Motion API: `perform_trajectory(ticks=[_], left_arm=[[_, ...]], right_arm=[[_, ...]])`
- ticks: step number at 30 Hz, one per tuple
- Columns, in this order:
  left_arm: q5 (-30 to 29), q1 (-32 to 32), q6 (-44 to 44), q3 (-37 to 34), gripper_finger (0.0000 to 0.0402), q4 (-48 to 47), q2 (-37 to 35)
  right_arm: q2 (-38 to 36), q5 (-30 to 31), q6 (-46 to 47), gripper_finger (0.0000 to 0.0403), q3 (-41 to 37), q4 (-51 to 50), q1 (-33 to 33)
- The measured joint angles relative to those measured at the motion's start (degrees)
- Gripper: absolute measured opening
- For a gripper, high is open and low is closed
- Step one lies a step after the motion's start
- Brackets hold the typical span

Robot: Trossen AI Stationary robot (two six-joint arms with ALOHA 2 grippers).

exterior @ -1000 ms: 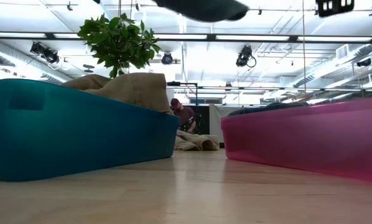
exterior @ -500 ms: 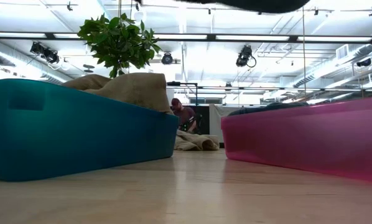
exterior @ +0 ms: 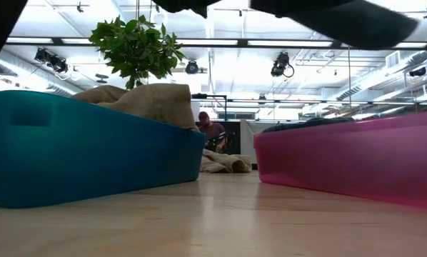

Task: Pick & Place hat
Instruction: Put the blue cap into the red bin

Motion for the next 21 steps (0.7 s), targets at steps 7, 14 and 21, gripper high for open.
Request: perform_trajectory(ticks=[7,14,21], left_arm=[[1.55,-0.09,3.93,4.12,0.0024,-1.56,3.6],[4.95,-0.39,8.64,4.32,0.0024,-4.86,5.42],[7.8,-0.56,15.26,4.33,0.0024,-6.44,6.21]], right_arm=[[-2.01,2.45,-0.3,0.0001,0.0,-1.07,0.05],[-2.03,2.59,2.36,0.0,0.0,-0.78,0.05],[-1.71,2.97,6.67,0.0,0.0,1.38,0.03]])
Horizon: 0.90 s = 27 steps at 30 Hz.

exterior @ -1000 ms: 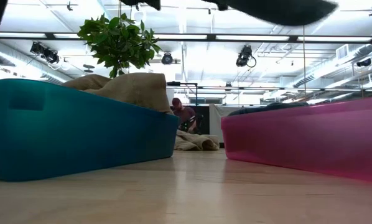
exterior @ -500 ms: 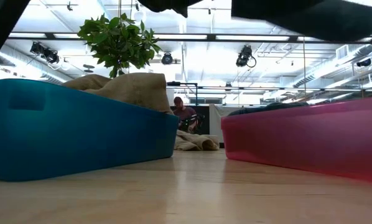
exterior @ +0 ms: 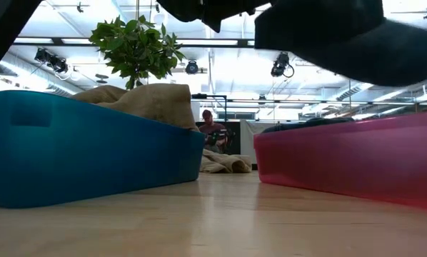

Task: Pick & Place hat
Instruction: Put the blue cap into the red bin

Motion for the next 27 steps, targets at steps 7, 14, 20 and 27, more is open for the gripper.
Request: perform_trajectory(ticks=[7,14,20,27], left_arm=[[2.55,0.0,4.75,-0.01,0.0024,-1.74,0.09],[2.51,0.25,8.98,-0.01,0.0024,-2.7,0.09],[2.51,1.08,10.38,-0.01,0.0024,-3.05,0.09],[9.44,1.35,6.98,-0.08,0.0024,-3.77,0.09]], right_arm=[[1.4,1.16,1.4,0.0,0.0,1.14,-0.02],[3.57,1.18,3.11,0.0,0.0,2.52,-0.02],[5.14,0.38,3.33,0.0,0.0,1.76,-0.02],[5.78,0.12,8.94,0.0004,0.0,-3.17,-0.02]])
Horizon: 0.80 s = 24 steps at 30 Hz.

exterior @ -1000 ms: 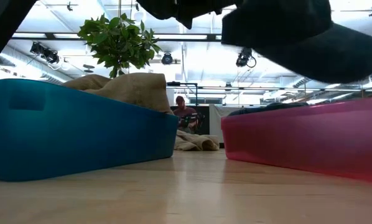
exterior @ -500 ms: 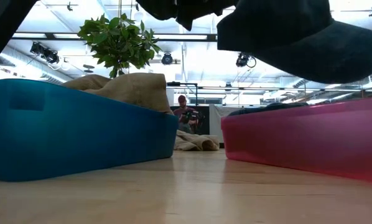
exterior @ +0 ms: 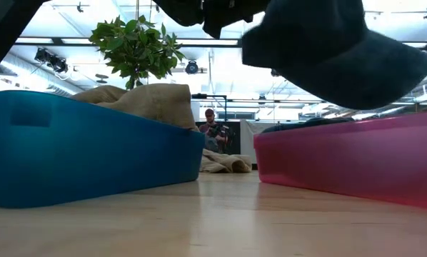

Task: Pick & Place hat
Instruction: Put the blue cap into the red bin

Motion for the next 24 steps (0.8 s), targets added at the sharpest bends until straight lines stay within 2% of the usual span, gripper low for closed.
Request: perform_trajectory(ticks=[4,9,16,20,24], left_arm=[[5.22,-0.78,-3.57,0.0,0.0024,-0.11,0.0],[5.98,-1.61,-6.34,0.0,0.0024,-0.13,0.0],[5.36,-0.72,-13.98,0.0,0.0024,0.02,0.0],[5.3,-0.71,-16.22,0.0,0.0024,0.54,0.0],[5.32,-1.25,-17.69,0.0,0.0024,0.48,0.0]], right_arm=[[-0.02,-0.08,1.38,0.001,0.0,-3.83,0.0],[0.26,1.74,-3.51,0.0049,0.0,-0.26,0.0],[3.08,4.02,-27.17,0.0157,-0.02,13.62,-2.05],[5.74,4.08,-34.45,0.0208,-0.02,14.05,-4.68],[8.19,3.89,-39.13,0.0239,-0.02,15.11,-6.8]])
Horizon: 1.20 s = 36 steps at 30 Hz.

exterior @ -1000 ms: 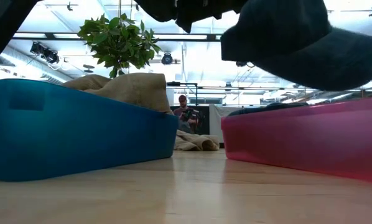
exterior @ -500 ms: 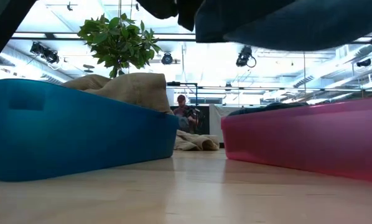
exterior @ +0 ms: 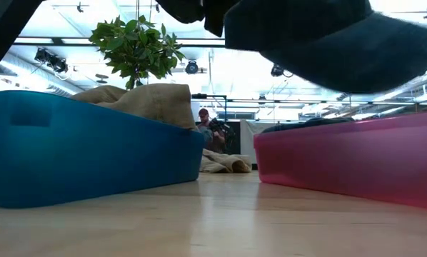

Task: Pick & Place hat
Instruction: Put the blue cap into the red bin

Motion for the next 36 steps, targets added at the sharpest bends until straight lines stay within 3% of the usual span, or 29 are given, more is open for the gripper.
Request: perform_trajectory(ticks=[8,22,28,36], left_arm=[[-0.9,0.12,-2.78,0.0,0.0024,0.09,0.0],[-1.46,0.12,-3.03,0.0,0.0026,0.87,-0.02],[-1.51,0.14,-2.97,0.0,0.0024,1.09,-0.02],[-2.48,0.18,-3.01,0.0,0.0032,1.11,-0.04]], right_arm=[[3.39,-10.07,-1.83,0.0246,0.0,1.91,-2.28],[6.7,-12.17,-4.28,0.0208,0.0,0.64,-2.27],[6.7,-13.43,-4.35,0.015,0.0,-0.61,-2.27],[6.67,-15.43,-6.76,0.0013,0.0,-1.57,-2.27]])
